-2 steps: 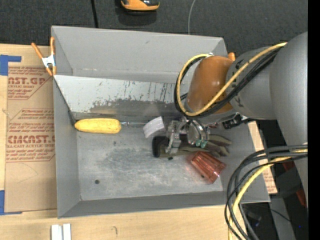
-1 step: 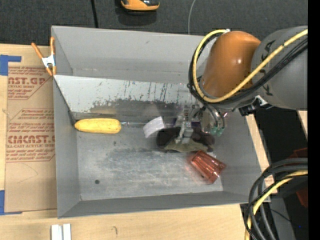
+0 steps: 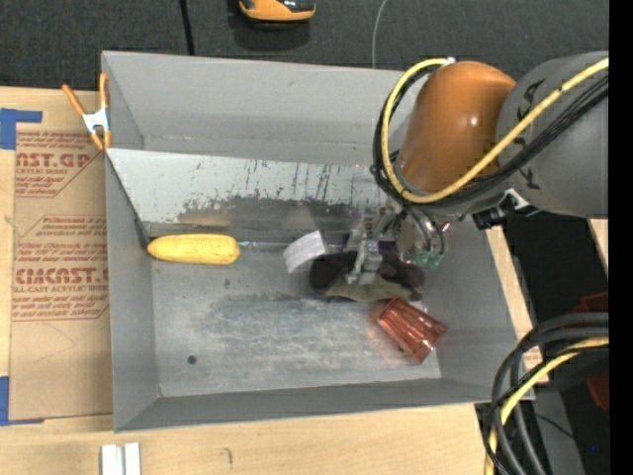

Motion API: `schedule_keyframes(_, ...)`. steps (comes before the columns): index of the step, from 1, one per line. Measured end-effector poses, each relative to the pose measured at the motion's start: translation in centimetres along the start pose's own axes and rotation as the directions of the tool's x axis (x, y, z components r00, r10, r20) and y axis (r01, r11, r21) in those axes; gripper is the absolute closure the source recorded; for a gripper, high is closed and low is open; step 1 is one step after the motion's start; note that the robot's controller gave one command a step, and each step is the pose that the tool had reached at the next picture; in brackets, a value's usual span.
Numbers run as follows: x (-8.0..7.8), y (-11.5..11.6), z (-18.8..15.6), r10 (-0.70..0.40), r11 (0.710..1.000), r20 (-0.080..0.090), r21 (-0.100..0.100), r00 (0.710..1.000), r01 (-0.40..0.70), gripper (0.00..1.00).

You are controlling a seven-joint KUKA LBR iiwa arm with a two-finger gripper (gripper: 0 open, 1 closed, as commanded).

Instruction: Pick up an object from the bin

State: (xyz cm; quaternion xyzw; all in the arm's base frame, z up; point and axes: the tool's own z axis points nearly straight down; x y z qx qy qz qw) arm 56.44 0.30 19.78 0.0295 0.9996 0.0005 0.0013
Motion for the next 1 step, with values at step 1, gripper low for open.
schedule_keyframes(1,0.5,0.65,-5.01,0.023,1.0,-0.007,0.0,1.0,-0.023,1.0)
